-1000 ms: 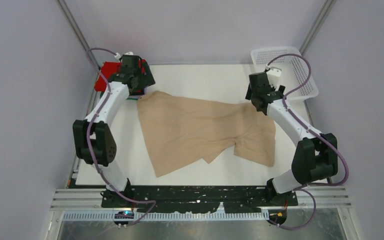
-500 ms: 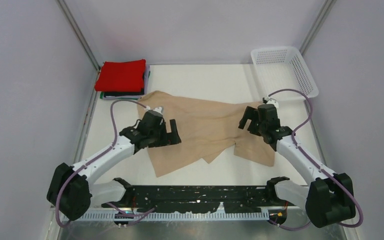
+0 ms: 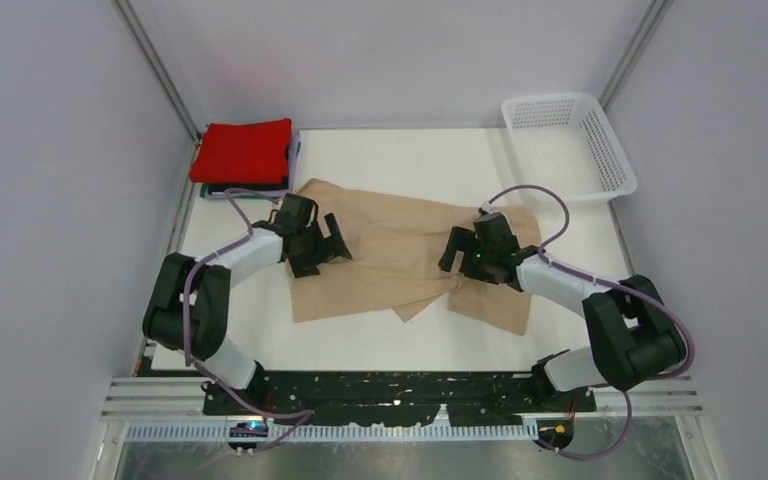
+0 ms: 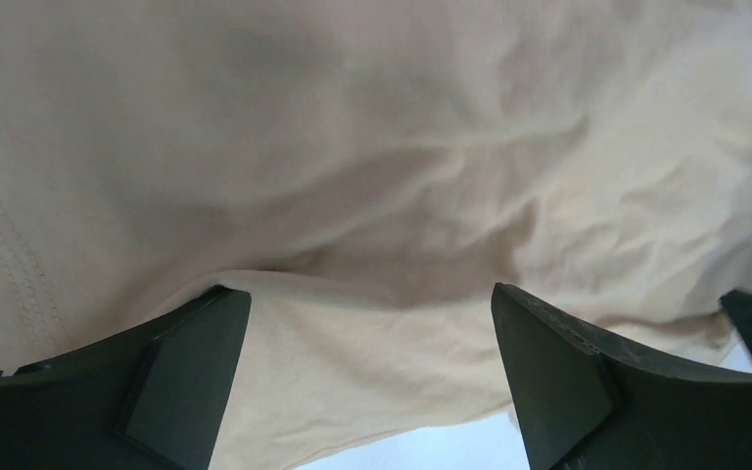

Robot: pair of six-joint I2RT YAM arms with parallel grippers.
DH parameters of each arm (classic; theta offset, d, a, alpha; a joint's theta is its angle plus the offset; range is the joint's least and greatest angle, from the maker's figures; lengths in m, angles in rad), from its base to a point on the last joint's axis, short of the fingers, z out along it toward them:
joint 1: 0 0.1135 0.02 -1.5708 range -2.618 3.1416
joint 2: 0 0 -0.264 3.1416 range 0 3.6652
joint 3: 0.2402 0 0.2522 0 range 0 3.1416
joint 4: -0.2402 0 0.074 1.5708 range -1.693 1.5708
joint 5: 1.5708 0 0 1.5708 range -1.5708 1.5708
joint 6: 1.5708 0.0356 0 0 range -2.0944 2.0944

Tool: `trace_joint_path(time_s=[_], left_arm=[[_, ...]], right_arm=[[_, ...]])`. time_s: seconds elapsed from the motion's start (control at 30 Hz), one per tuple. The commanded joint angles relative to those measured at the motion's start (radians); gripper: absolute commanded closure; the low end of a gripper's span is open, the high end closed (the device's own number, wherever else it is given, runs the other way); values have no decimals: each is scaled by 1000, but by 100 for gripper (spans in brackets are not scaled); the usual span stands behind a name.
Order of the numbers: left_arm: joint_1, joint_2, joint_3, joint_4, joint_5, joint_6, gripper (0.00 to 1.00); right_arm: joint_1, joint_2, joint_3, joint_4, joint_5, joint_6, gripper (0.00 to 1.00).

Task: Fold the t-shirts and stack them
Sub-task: Flatten out the tshirt

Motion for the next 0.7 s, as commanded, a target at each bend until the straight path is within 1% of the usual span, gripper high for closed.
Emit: trace_joint_path(time_s=[0.0,0.1,0.17,0.2,0.27,0.3,0.4,0.43,0.47,0.57,0.67], left_arm=[[91,119,106,13,7,23,1],[123,185,202,-10,13,33,1],[136,212,282,-66,0,54,1],[136,206,309,-86,-11,63,1],[135,152,309,-90,-10,80,1],[133,112,292,-87,-12,83,1],[118,-57,200,-91,-47,83,1],[109,-123,160,-97,-72,76,1],[99,-180,122,-111,-101,67,1],[88,-345,-14,-210,-199,4,1],[89,-492,-133,-300,-283,-50,1]], right_arm=[[88,99,48,117,7,115,5],[139,145,101,160,35,165,5],[162,155,127,183,79,172,4],[166,146,134,178,93,171,5],[168,102,154,141,157,145,5],[167,68,163,100,215,121,5],[167,-44,144,58,319,83,5],[167,-114,112,51,365,76,5],[166,-149,71,50,388,76,4],[166,-323,-10,22,483,107,5],[162,-426,-86,-13,512,112,4]])
